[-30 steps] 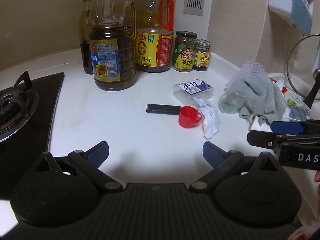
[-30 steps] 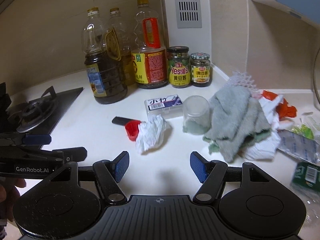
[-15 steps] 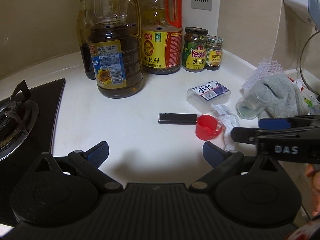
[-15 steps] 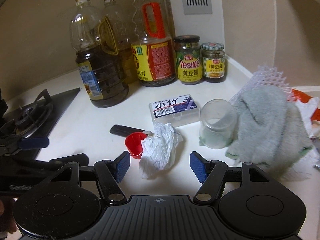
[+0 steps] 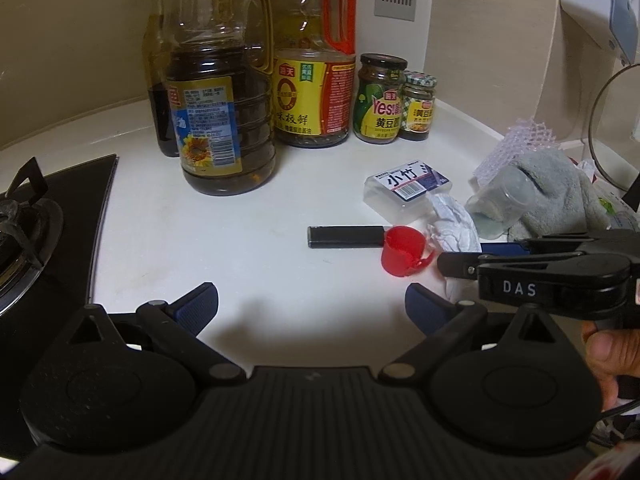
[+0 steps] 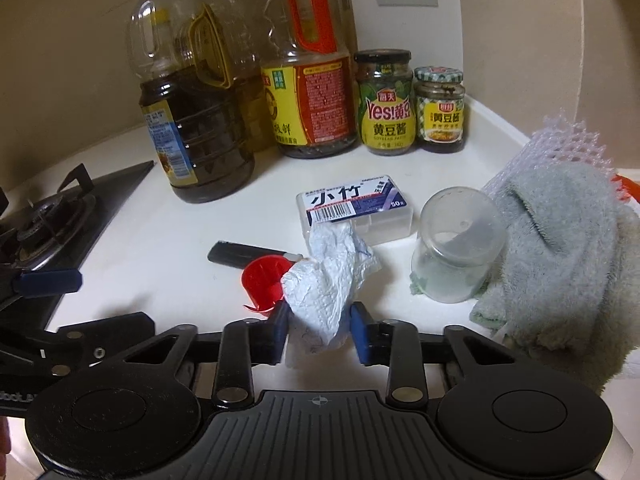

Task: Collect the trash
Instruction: 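Grasp the red measuring cup with the left tool while the right tool grasps crumpled white paper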

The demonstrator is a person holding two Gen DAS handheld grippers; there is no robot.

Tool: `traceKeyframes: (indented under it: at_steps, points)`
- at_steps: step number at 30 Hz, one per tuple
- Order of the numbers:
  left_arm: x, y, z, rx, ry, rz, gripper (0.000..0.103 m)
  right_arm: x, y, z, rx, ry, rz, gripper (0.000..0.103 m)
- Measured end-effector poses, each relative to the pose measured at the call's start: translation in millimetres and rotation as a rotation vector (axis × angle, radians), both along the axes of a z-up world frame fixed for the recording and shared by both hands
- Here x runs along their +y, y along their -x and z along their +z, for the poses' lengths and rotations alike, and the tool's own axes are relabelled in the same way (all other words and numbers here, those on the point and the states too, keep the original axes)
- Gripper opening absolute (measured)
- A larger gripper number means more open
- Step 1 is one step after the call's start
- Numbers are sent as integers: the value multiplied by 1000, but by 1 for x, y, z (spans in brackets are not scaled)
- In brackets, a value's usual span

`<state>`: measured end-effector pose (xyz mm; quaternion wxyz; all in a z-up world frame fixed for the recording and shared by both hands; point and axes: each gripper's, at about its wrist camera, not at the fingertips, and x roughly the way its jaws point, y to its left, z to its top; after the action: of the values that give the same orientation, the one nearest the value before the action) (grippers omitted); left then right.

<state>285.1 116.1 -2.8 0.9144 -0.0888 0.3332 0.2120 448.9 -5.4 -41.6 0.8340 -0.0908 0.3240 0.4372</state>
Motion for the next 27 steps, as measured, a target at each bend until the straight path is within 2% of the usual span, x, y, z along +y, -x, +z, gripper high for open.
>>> traceKeyframes:
  at_steps: [6,11,15,19,25,26,27]
  points:
    - [-6,-16,-1,-18,-1,-81,97,-18,9,12,-18,-17,-4,24]
    - [-18,-40,-6,-17,-42,-148,92,-39,16,17,-32,-5,-7,24]
    - [-24,-57,-11,-17,-55,-198,82,-55,21,17,-51,19,-17,24]
    - [-30,-71,-18,1,-85,-243,75,-68,23,15,-72,39,-35,24]
    - [-33,-85,-31,39,-118,-264,62,-85,23,15,-65,41,-64,24]
    - [-34,-85,-32,43,-125,-263,57,-87,23,15,-63,41,-68,24]
    - [-34,-86,-33,47,-134,-261,49,-89,23,15,-61,41,-71,24]
